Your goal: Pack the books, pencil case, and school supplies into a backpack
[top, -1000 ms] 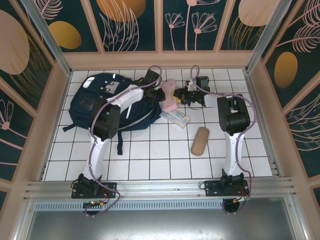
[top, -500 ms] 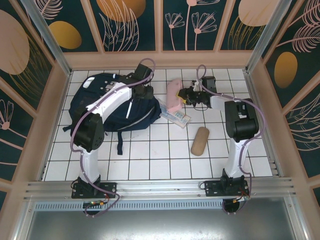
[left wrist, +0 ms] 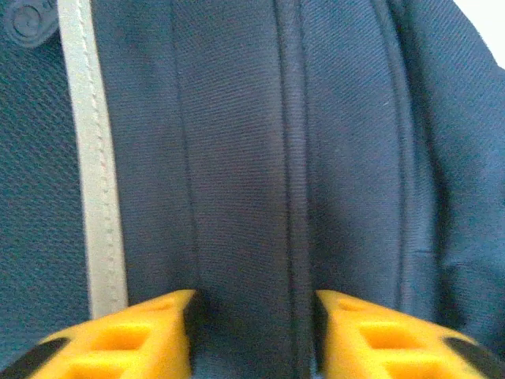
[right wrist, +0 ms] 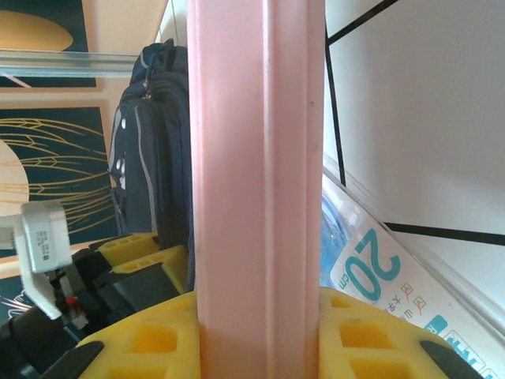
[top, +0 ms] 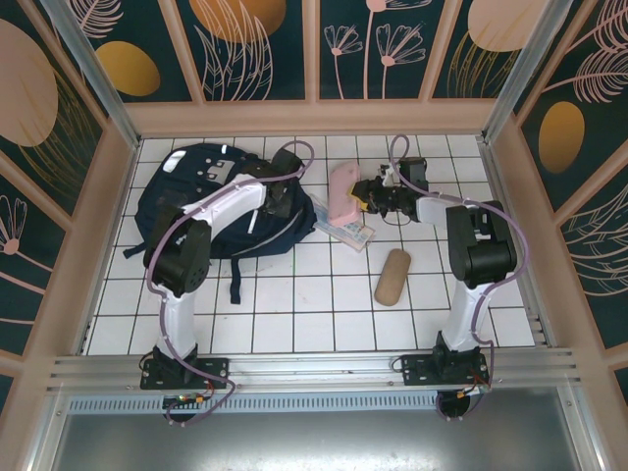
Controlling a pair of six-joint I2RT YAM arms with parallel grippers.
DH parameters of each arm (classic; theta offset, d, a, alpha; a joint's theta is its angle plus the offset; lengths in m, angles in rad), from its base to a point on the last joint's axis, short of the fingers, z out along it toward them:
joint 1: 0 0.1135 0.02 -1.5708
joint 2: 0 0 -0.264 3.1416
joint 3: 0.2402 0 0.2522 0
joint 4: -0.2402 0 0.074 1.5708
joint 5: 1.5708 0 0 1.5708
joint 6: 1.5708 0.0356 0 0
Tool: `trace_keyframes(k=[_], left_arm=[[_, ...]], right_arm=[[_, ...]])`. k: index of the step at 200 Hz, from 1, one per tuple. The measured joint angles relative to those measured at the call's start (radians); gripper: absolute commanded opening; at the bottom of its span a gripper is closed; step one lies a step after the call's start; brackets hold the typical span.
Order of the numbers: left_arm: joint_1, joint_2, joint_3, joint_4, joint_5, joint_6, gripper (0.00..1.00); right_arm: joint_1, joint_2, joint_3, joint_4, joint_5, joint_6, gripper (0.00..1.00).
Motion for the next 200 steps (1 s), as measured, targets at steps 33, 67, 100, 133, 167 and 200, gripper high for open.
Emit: trace_keyframes(k=[33, 67, 100, 133, 167, 200], left_arm=[[-0.023, 0.003, 0.000, 0.006, -0.066, -0.003, 0.00], [-0.023, -0.044, 0.012, -0.006, -0.089, -0.016, 0.00], [0.008, -0.117, 0.085, -0.059, -0.093, -0.024, 0.00], [0.094, -0.200, 0.145, -0.090, -0.012, -0.041, 0.00], [0.187, -0.264, 0.164, -0.092, 0.111, -0.066, 0.00], [0.223, -0.279, 0.186, -0.106, 0.181, -0.088, 0.00]], right_arm=[[0.017, -0.028, -0.009, 0.013, 0.011, 0.029, 0.22], [0.053, -0.055, -0.009, 0.054, 0.037, 0.067, 0.22], [0.107, -0.056, -0.008, 0.107, 0.064, 0.134, 0.21], [0.179, -0.034, 0.037, 0.164, 0.087, 0.205, 0.21], [0.257, 0.034, 0.095, 0.272, 0.127, 0.301, 0.21], [0.345, 0.163, 0.186, 0.334, 0.186, 0.400, 0.21]])
